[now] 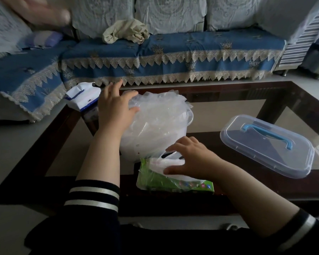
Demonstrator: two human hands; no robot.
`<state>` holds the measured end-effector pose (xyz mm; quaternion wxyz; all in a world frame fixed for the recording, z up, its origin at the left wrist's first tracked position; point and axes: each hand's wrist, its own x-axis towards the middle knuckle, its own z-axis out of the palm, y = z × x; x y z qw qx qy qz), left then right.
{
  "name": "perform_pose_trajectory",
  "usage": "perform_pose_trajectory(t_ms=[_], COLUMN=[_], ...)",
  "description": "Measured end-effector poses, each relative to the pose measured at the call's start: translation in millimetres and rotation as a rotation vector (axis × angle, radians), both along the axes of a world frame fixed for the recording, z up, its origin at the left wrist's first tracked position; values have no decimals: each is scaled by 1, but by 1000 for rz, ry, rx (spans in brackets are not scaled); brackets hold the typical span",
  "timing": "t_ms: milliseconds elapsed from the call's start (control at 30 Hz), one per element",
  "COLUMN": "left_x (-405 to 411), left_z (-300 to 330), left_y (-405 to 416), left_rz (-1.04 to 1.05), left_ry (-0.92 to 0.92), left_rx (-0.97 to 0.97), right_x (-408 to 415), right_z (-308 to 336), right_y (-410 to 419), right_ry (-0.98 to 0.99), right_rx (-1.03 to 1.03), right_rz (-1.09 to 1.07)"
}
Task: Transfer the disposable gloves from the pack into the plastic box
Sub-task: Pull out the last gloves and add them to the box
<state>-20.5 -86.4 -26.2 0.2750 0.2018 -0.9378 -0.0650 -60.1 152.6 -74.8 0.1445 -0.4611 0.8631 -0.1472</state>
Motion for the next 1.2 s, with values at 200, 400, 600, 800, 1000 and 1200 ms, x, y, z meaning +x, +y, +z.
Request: perform_pose_trajectory(t_ms=[200,400,600,800,1000,1200], left_x=[18,31,43,38,19,2], left_z=[12,18,40,49,40,26], left_y=[30,47,67,78,84,64], left_rz=[-129,-227,-267,-393,-475,-177], left_ry=[275,119,-137,-106,237,418], left_rx=[148,510,598,790,885,686], right_x=[0,-4,-6,-16,-22,-17], right_z=[-16,7,48,59,61,53], right_y=[-10,-5,14,15,-2,-20], right_ry=[-117,-228,-117,92,323,426], right_rx=[-81,-258,-699,-873,-844,-783], right_rz=[-26,-96,-163,-307,-341,-415])
